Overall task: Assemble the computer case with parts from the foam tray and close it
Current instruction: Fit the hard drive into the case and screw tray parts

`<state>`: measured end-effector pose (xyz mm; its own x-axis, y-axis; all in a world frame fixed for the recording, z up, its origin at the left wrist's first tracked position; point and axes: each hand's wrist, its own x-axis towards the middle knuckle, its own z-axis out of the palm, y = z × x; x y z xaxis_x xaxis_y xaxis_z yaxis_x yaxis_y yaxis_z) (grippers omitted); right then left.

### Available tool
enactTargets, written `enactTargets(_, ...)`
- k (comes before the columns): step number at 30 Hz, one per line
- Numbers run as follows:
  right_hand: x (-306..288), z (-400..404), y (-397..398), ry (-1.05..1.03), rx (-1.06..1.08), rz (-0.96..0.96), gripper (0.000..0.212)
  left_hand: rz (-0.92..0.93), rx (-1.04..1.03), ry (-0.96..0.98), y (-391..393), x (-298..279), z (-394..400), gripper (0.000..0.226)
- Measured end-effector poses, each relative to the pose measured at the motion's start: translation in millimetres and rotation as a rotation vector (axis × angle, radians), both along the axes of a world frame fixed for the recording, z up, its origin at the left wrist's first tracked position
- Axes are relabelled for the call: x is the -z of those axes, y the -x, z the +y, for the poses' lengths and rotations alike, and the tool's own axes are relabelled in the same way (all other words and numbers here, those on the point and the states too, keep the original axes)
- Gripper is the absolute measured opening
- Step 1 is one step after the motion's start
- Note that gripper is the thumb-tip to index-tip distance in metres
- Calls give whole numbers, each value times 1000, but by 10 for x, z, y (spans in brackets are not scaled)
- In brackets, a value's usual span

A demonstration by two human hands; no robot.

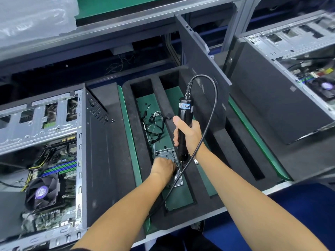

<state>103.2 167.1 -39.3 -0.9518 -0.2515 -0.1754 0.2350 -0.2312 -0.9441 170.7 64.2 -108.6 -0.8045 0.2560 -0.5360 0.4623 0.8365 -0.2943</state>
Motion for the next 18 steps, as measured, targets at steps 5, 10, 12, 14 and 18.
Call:
enactTargets(5,-14,-12,21,0,21,2,43,31,-368,-258,98,-81,-33,28)
enactTargets(10,-47,-19,29,7,25,9,45,-26,-657,-498,210,-166,-92,22)
enactTargets(12,-57,-17,29,7,24,14,46,-50,-729,-558,252,-181,-109,14)
enactTargets(14,-70,-12,23,8,30,15,47,-58,-774,-611,281,-193,-110,5)
enactTargets(18,-75,7,13,3,42,21,43,-18,-787,-641,259,-190,-102,6)
